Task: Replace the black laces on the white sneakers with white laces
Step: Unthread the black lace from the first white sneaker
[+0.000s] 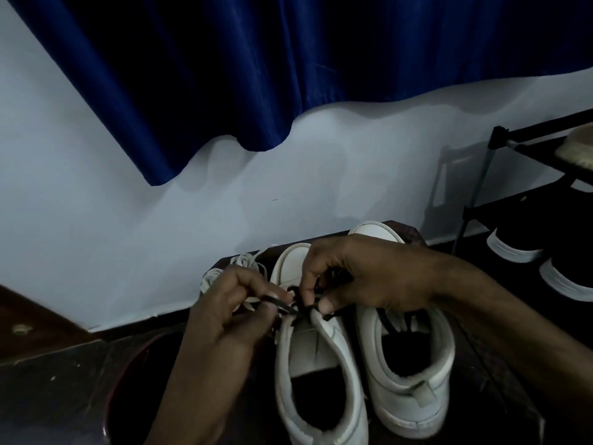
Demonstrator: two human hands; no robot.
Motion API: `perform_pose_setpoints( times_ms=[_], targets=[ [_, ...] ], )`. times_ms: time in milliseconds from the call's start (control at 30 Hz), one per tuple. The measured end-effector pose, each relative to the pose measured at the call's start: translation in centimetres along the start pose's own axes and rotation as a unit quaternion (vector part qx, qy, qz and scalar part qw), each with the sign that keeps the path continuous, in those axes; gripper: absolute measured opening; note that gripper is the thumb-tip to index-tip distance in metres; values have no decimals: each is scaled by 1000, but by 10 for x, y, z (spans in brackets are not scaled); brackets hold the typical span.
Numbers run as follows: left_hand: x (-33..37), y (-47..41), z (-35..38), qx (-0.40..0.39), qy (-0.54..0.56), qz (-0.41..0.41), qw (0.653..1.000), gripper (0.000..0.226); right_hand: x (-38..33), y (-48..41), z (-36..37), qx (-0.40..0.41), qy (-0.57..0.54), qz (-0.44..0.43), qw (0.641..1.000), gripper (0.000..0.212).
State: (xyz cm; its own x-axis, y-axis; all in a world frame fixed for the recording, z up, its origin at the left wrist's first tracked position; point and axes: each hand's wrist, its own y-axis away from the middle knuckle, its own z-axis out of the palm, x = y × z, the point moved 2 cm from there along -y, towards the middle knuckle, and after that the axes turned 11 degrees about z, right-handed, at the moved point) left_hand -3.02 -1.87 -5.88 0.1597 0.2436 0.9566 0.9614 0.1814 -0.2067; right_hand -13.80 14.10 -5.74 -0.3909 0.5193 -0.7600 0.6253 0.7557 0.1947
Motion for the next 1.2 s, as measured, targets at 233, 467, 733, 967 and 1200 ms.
perform_pose_setpoints(
  times_ms=[233,467,733,967,1200],
  targets=[
    [-7,-4,-11,-72,-47,19,996,17,-7,4,4,32,33,-13,999,21],
    [-1,-6,-15,-58,-372,188,907,21,-13,8,3,33,35,-4,999,21],
    [-19,-13,-28,115,-50,82,989,30,-16,10,3,36,44,5,998,21],
    [5,-10,-7,-86,-304,195,929,34,-17,11,-1,69,83,-7,994,19],
    [4,-17,-12,-97,-365,222,899,29,-16,10,0,70,78,-11,994,18]
  ],
)
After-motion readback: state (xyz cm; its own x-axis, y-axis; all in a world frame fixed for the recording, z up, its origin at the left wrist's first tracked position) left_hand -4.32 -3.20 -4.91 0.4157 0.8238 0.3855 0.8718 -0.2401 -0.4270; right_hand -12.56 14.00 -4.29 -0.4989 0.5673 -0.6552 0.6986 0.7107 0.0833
